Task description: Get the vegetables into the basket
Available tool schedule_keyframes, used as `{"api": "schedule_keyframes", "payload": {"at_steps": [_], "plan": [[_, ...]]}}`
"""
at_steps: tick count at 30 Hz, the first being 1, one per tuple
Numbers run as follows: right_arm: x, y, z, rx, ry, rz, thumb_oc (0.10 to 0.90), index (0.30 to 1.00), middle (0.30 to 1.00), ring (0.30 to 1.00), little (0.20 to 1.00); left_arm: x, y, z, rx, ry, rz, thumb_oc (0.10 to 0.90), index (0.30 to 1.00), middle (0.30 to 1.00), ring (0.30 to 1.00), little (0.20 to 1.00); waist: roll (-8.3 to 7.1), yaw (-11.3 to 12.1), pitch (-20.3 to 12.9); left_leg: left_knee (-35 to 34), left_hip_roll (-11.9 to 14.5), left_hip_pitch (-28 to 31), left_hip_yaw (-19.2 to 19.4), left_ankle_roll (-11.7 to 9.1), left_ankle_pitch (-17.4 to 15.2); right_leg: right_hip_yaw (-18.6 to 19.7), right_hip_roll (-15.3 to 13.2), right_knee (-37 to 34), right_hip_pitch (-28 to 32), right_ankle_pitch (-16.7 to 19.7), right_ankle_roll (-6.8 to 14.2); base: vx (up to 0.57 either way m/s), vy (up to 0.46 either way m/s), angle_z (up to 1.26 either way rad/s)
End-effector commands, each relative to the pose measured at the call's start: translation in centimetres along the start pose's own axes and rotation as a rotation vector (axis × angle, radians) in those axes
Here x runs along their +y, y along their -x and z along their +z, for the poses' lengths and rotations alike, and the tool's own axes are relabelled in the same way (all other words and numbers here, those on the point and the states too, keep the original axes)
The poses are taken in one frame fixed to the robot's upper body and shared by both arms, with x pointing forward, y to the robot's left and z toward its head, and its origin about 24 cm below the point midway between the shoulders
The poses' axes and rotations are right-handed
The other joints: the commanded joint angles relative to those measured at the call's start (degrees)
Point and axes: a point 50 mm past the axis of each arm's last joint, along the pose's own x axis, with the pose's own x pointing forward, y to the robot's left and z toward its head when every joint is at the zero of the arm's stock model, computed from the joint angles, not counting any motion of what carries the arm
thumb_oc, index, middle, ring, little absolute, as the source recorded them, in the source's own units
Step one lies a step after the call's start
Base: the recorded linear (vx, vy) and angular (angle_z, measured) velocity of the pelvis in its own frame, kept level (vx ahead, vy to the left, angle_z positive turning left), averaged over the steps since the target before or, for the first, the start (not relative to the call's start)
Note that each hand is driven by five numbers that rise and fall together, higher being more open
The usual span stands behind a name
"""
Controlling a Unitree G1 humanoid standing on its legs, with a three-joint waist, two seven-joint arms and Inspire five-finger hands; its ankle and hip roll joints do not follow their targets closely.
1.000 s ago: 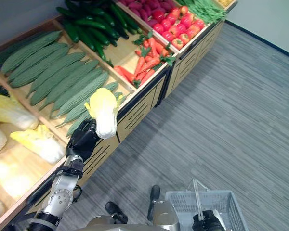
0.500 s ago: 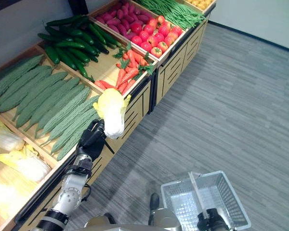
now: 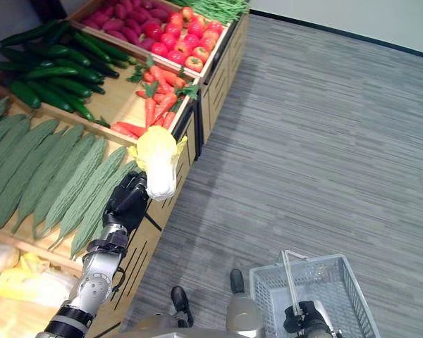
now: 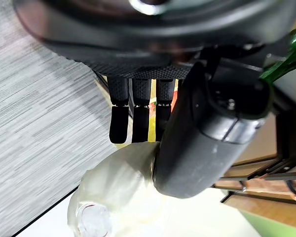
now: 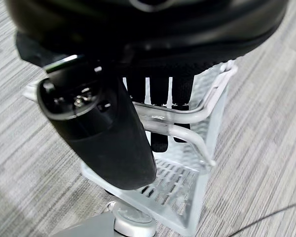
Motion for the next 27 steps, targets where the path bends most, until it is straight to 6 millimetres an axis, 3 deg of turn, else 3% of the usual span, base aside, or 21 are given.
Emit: {"api": "schedule_keyframes", "payload": {"at_steps": [1, 4, 8, 11, 19, 24, 27], "plan": [[-1.6, -0.1, -0.2, -0.009, 0.007, -0.048, 0.4, 0.3, 0.3, 0.3, 0.3, -4.5, -1.3, 2.7, -0.156, -0.021, -0.239, 0.4, 0.3, 0.3, 0.3, 0.3, 0.11, 1.0, -2.9, 4.4, 4.5, -1.8, -0.5, -4.5, -0.6, -6.2, -4.7, 5.3, -0.4, 3.0, 3.0, -0.05, 0.102, -0.55], [-1.7, -0.1, -0.6, 0.007, 0.012, -0.054, 0.4, 0.3, 0.3, 0.3, 0.3, -4.4, -1.2, 2.8, -0.158, -0.022, -0.232, 0.4, 0.3, 0.3, 0.3, 0.3, 0.87, 2.1, -3.8, 3.5, 5.1, -0.5, 1.5, -4.8, -1.3, -12.8, -5.9, 8.9, 2.0, -0.8, 2.9, 0.0, 0.087, -0.46], [-1.8, 0.0, -1.0, 0.03, 0.017, -0.059, 0.4, 0.3, 0.3, 0.3, 0.3, -4.5, -1.2, 2.8, -0.149, -0.024, -0.235, 0.4, 0.3, 0.3, 0.3, 0.3, 0.36, 3.2, -5.2, 2.9, 5.9, 0.4, 5.5, -4.6, -0.9, -17.7, -7.9, 12.1, 3.2, -0.2, 3.2, 0.01, -0.013, -0.59], [-1.6, 0.1, -1.5, 0.041, 0.017, -0.06, 0.4, 0.3, 0.3, 0.3, 0.3, -4.2, -1.1, 2.8, -0.144, -0.024, -0.225, 0.4, 0.3, 0.3, 0.3, 0.3, -0.47, 3.4, -6.1, 2.6, 5.9, 1.2, 8.0, -5.2, -0.5, -19.2, -7.8, 8.9, 4.4, 0.1, 3.6, 0.02, -0.092, -0.83], [-1.5, 0.4, -2.6, 0.079, 0.024, -0.059, 0.4, 0.3, 0.3, 0.3, 0.3, -4.4, -1.1, 2.3, -0.139, 0.037, -0.214, 0.4, 0.3, 0.3, 0.3, 0.3, 0.22, 2.6, -6.6, 3.2, 10.2, 1.6, 11.0, -8.7, 3.1, -17.6, -2.7, 0.3, 7.5, -5.4, 1.2, 0.02, -0.221, -0.37], [-2.5, 0.3, -2.5, 0.07, 0.02, -0.089, 0.4, 0.3, 0.3, 0.3, 0.3, -5.1, -1.4, 1.8, -0.133, 0.072, -0.226, 0.4, 0.3, 0.3, 0.3, 0.3, 1.77, 1.9, -5.5, 7.9, 14.7, -0.6, 9.3, -12.1, 7.1, -16.4, 0.8, -0.5, 8.9, -7.8, -1.5, -0.01, -0.268, -0.12], [-3.6, -0.1, -1.1, 0.013, 0.031, -0.115, 0.4, 0.3, 0.3, 0.3, 0.3, -5.3, -1.5, 1.5, -0.124, 0.073, -0.24, 0.4, 0.3, 0.3, 0.3, 0.3, 1.83, 2.4, -4.6, 13.0, 16.2, -3.0, 4.5, -13.1, 7.9, -15.0, 2.1, -0.8, 9.6, -8.7, -2.9, -0.04, -0.141, -0.16]]}}
